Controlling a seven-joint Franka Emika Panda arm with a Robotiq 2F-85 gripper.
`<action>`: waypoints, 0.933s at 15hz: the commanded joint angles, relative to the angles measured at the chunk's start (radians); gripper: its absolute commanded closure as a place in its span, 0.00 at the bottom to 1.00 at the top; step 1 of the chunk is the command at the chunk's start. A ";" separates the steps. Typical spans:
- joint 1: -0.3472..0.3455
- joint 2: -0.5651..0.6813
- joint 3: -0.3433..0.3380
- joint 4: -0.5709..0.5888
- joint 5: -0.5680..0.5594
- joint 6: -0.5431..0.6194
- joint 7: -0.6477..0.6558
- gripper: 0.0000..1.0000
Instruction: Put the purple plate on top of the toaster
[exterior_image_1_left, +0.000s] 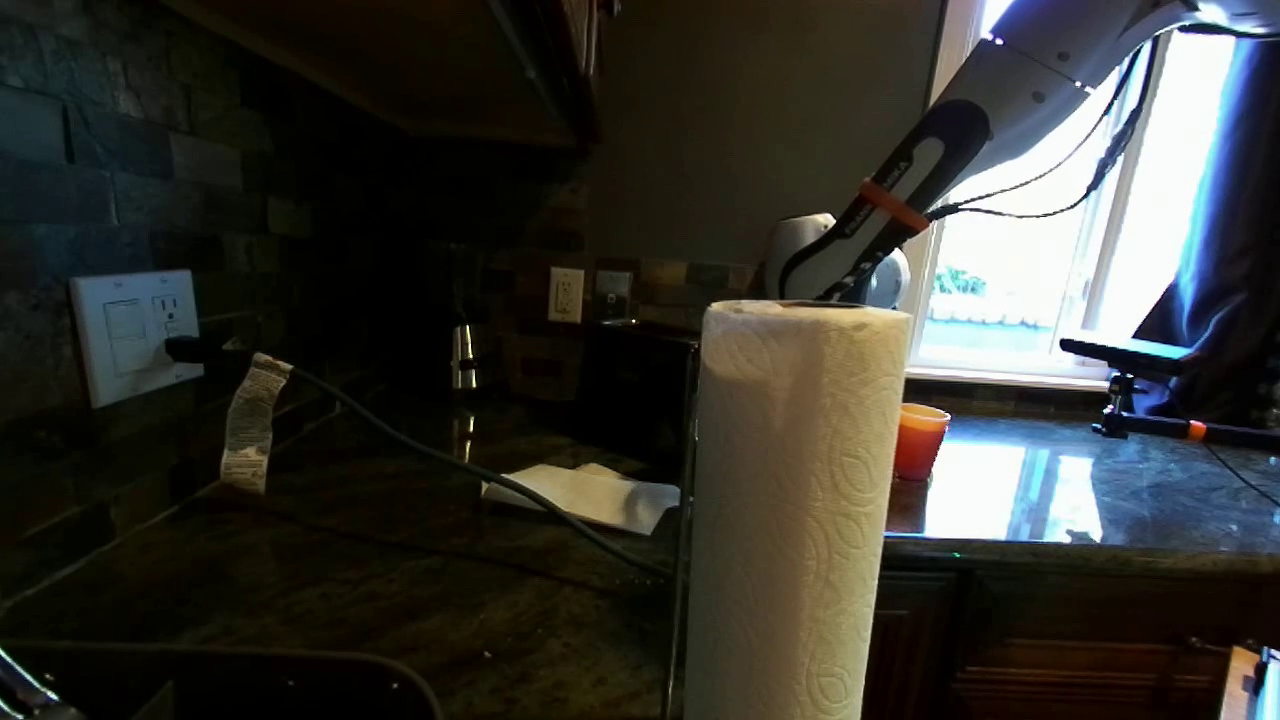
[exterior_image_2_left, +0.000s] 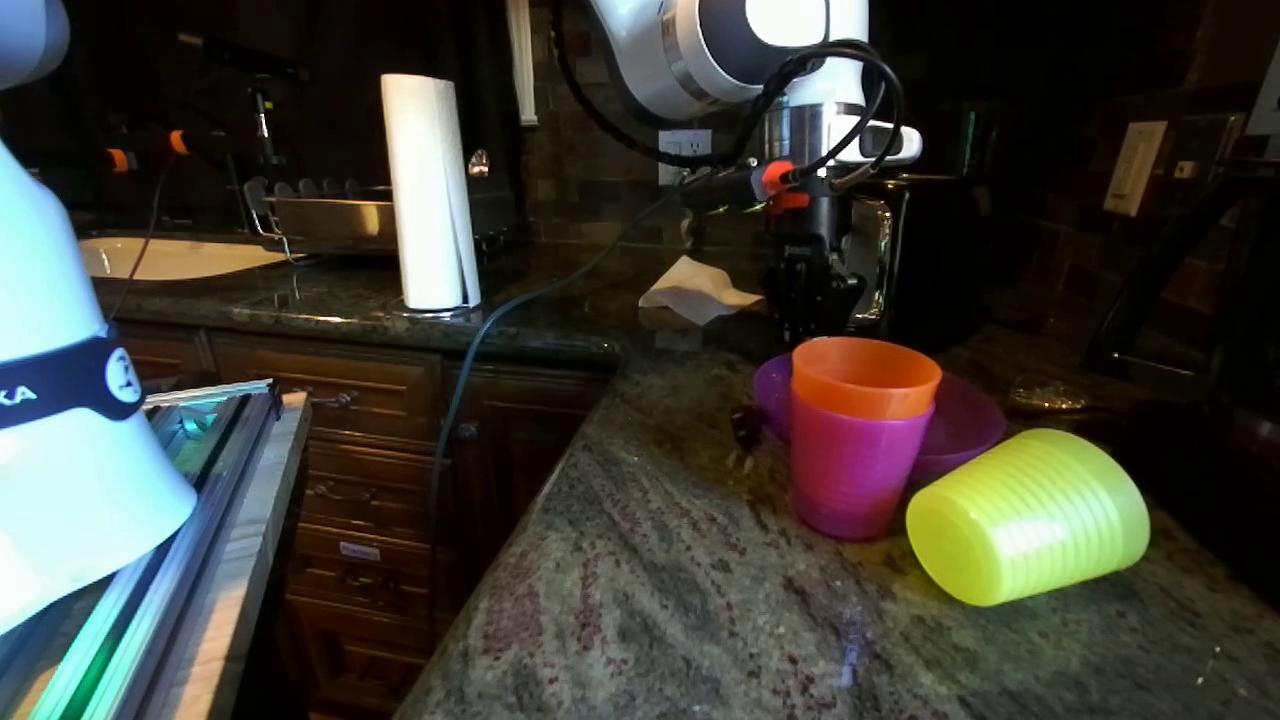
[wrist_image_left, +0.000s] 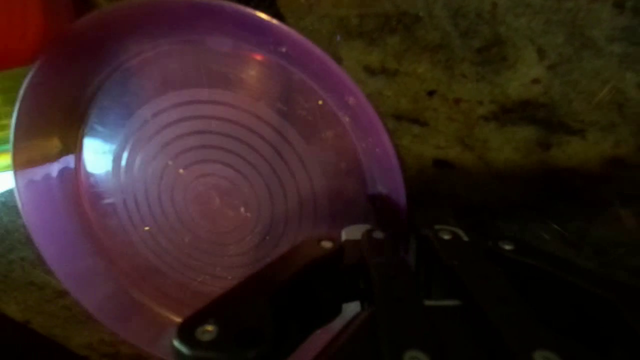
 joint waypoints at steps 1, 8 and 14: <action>0.029 -0.047 -0.019 -0.029 -0.001 -0.011 0.014 0.99; 0.045 -0.207 -0.043 -0.103 -0.076 0.003 0.055 0.99; 0.027 -0.355 -0.009 -0.170 -0.033 -0.046 -0.024 0.99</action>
